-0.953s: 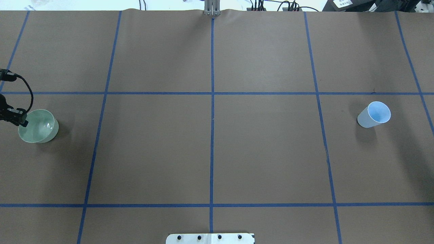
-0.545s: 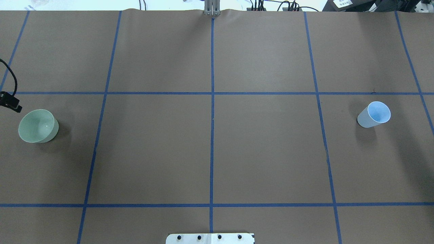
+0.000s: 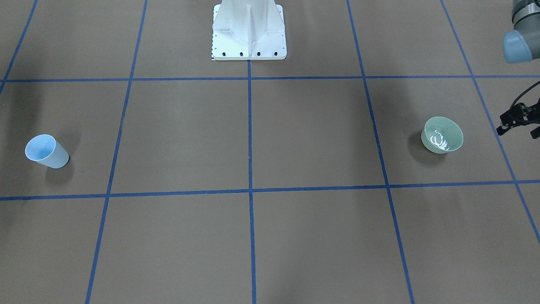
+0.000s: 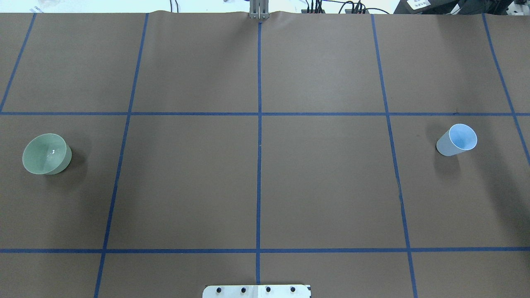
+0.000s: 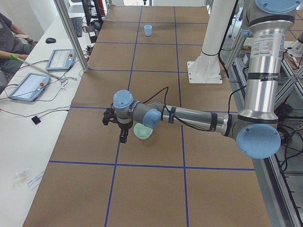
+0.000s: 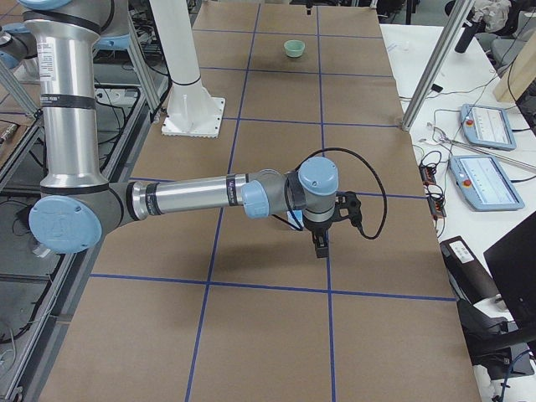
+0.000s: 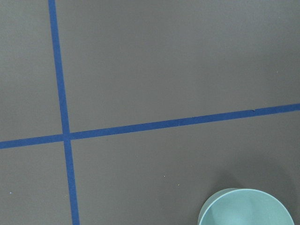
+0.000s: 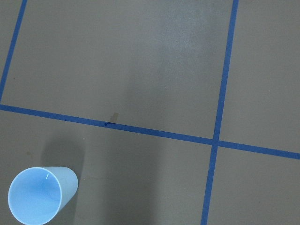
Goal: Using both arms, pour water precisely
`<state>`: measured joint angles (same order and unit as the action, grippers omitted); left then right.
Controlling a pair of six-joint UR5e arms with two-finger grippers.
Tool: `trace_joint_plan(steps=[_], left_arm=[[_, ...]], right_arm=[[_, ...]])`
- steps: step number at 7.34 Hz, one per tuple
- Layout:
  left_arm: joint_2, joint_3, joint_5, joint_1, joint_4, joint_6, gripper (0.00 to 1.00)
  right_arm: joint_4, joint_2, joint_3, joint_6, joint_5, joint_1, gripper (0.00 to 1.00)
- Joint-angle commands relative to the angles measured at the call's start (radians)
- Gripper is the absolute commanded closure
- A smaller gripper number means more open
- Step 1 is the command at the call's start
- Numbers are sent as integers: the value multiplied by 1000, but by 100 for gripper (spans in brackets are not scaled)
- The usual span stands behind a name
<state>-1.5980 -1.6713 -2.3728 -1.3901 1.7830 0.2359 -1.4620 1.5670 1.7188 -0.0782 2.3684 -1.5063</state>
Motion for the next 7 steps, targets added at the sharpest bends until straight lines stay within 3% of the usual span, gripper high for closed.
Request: trace_joint_plan(steps=[1,4,7], left_arm=[[1,4,-32,-102,-86,-131,0],[33,-11,-32,-153,-189,-254,0],[49,5,-31,-156,-180,-218,0]], right_arm=[[-1,8,7,-2,-81,0,0],[-1,12,8,-5,-100,0,0],[-6,39,18,-6,-100,0,0]])
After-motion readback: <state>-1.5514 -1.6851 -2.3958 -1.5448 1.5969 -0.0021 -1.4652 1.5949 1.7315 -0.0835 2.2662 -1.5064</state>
